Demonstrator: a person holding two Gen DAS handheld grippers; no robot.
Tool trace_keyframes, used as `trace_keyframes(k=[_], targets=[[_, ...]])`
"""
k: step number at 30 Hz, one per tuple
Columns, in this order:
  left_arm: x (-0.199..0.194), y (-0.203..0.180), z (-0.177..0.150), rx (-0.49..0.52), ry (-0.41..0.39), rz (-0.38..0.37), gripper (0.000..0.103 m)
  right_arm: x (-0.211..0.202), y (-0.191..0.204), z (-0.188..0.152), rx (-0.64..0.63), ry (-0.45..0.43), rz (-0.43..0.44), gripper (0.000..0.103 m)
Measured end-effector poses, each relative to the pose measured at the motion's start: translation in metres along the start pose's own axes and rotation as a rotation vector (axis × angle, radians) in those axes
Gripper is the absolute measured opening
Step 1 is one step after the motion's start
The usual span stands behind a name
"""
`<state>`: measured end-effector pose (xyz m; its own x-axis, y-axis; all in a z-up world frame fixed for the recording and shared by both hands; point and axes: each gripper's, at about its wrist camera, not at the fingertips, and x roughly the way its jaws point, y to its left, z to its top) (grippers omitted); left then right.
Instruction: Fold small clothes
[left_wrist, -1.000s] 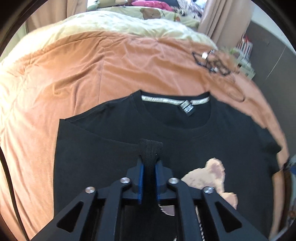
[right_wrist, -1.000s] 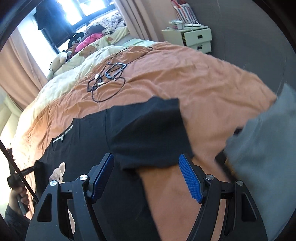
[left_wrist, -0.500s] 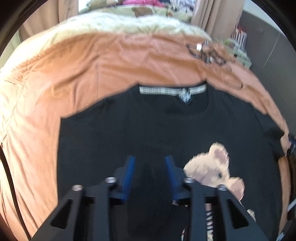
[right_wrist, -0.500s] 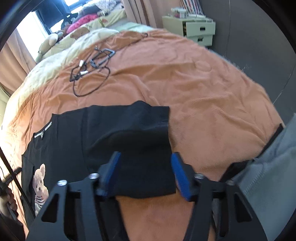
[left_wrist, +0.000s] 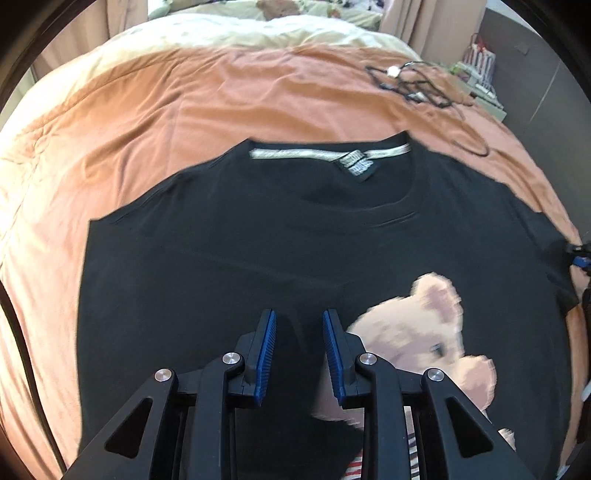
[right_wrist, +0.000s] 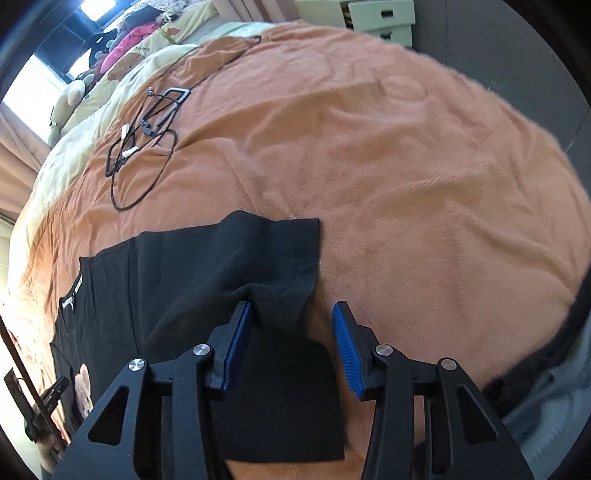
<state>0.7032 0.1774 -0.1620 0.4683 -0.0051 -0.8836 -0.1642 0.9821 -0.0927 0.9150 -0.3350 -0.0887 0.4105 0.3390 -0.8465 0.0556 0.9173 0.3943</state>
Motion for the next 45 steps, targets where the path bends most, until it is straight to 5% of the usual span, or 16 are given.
trace_keyframes(k=[2,4,6,22,31,38,45], targets=[[-0.004,-0.013,0.003,0.000,-0.011,-0.030,0.028,0.007,-0.003,0.002,0.001,-0.002,0.047,0.042],[-0.008,-0.031,0.006,0.014,-0.019,-0.059,0.028,0.008,-0.005,0.003,-0.005,-0.004,0.127,0.010],[-0.010,-0.048,0.007,0.032,-0.022,-0.085,0.028,0.005,-0.003,0.003,-0.017,0.000,0.190,0.001],[0.027,-0.184,0.012,0.122,0.028,-0.234,0.028,-0.066,0.084,-0.018,-0.282,-0.077,0.110,0.000],[0.052,-0.233,0.011,0.161,0.041,-0.258,0.028,-0.072,0.132,-0.035,-0.371,-0.054,0.154,0.000],[0.045,-0.222,0.008,0.149,0.048,-0.265,0.028,-0.059,0.150,-0.045,-0.383,0.000,0.225,0.000],[0.023,-0.156,0.009,0.074,0.059,-0.166,0.028,-0.022,0.171,-0.060,-0.381,0.162,0.330,0.004]])
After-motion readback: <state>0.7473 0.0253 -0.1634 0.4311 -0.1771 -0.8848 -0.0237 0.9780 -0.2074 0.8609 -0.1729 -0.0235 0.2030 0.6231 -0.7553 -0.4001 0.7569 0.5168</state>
